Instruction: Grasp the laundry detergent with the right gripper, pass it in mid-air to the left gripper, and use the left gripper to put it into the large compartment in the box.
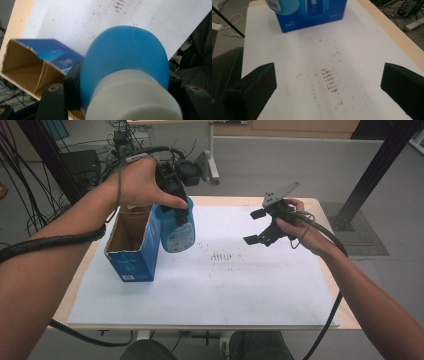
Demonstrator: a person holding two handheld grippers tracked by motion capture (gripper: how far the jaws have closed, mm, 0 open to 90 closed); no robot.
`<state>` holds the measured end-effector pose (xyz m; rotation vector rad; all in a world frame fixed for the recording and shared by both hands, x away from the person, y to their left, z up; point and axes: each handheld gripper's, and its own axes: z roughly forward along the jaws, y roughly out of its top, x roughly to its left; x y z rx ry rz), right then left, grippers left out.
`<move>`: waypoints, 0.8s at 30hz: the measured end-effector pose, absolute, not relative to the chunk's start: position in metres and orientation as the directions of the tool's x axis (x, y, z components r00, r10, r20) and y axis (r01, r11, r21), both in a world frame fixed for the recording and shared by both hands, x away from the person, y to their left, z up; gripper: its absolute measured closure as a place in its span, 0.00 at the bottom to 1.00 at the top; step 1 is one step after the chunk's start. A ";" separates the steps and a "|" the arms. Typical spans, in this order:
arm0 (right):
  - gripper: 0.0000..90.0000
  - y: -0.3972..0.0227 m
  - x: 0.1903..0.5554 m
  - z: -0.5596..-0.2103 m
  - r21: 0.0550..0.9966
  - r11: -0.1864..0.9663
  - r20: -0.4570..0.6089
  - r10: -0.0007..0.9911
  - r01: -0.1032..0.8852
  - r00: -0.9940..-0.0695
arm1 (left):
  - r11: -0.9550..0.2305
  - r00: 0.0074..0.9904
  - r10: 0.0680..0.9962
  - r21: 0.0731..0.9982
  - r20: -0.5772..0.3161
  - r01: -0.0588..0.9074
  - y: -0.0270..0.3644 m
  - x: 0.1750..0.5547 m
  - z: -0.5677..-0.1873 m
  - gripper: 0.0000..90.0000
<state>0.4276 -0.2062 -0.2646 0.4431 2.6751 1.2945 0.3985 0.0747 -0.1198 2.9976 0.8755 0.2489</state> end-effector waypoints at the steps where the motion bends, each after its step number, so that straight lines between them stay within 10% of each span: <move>1: 0.00 -0.210 0.428 -0.264 0.778 0.592 0.005 0.328 0.210 -0.945 | -0.832 0.819 0.553 0.054 0.154 0.552 0.078 0.399 -0.116 0.41; 24: 0.00 -0.267 0.443 -0.258 0.705 0.620 0.029 0.461 0.345 -0.887 | -0.479 0.464 0.876 0.124 0.133 0.869 0.160 0.421 -0.052 0.41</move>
